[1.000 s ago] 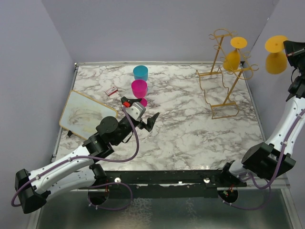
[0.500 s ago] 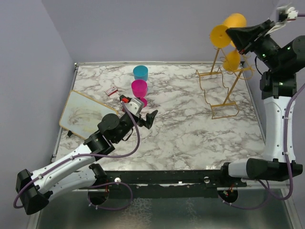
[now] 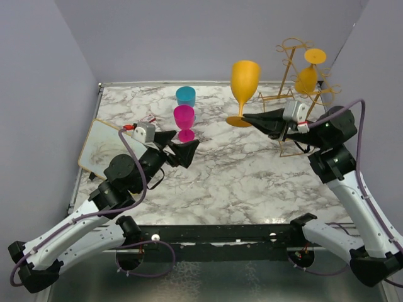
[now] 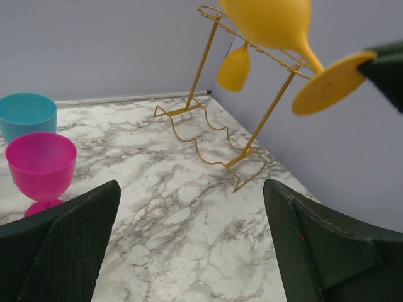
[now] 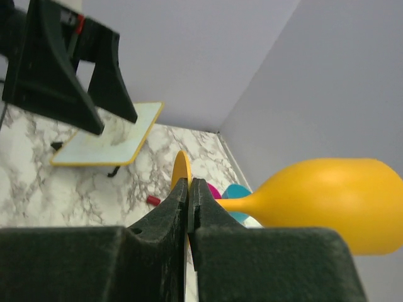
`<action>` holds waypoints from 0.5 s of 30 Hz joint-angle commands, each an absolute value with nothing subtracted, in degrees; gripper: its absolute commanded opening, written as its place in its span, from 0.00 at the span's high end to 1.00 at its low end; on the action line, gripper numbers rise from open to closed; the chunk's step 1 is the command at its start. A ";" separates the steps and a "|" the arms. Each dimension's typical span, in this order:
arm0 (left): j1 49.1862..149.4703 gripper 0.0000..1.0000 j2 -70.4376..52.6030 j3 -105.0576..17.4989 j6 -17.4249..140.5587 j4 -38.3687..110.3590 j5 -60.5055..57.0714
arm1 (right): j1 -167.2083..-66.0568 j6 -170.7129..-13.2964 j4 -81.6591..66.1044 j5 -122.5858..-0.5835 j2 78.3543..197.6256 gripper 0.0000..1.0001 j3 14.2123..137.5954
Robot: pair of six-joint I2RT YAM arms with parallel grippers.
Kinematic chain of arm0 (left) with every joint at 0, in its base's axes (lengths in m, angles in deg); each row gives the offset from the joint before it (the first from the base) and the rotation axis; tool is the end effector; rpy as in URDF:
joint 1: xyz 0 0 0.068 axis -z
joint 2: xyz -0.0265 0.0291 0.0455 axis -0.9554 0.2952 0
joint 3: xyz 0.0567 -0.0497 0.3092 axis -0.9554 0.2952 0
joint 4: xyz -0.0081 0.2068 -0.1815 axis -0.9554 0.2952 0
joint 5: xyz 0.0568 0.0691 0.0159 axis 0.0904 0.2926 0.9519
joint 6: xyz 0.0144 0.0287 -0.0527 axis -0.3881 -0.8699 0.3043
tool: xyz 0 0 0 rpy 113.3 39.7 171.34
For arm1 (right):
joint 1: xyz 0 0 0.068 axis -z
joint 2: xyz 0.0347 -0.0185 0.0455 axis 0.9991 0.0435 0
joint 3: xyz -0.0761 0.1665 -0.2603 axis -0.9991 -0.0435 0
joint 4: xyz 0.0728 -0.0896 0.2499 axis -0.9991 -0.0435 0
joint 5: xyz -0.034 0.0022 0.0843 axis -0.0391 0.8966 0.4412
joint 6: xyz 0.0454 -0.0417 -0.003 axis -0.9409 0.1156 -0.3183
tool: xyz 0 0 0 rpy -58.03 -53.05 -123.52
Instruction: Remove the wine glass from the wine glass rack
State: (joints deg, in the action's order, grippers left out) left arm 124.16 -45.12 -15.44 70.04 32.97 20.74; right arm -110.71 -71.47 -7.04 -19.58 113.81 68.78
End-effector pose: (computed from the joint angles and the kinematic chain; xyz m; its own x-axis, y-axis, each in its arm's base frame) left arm 0.1030 -0.1104 0.4109 -0.1084 -0.3966 -0.9116 0.6055 0.7009 -0.3769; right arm 0.1649 0.1093 0.5061 0.4050 0.0065 -0.9143 -0.8696 0.3115 -0.3830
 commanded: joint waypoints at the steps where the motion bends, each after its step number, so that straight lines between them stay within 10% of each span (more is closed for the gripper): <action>1: 123.90 0.01 -46.16 -18.10 81.30 36.72 22.17 | -111.15 -57.97 -7.89 -17.65 109.02 0.98 61.96; 15: 122.73 0.01 -24.05 -49.06 80.49 63.15 8.07 | -111.77 -37.02 -15.08 -13.03 97.23 0.99 44.70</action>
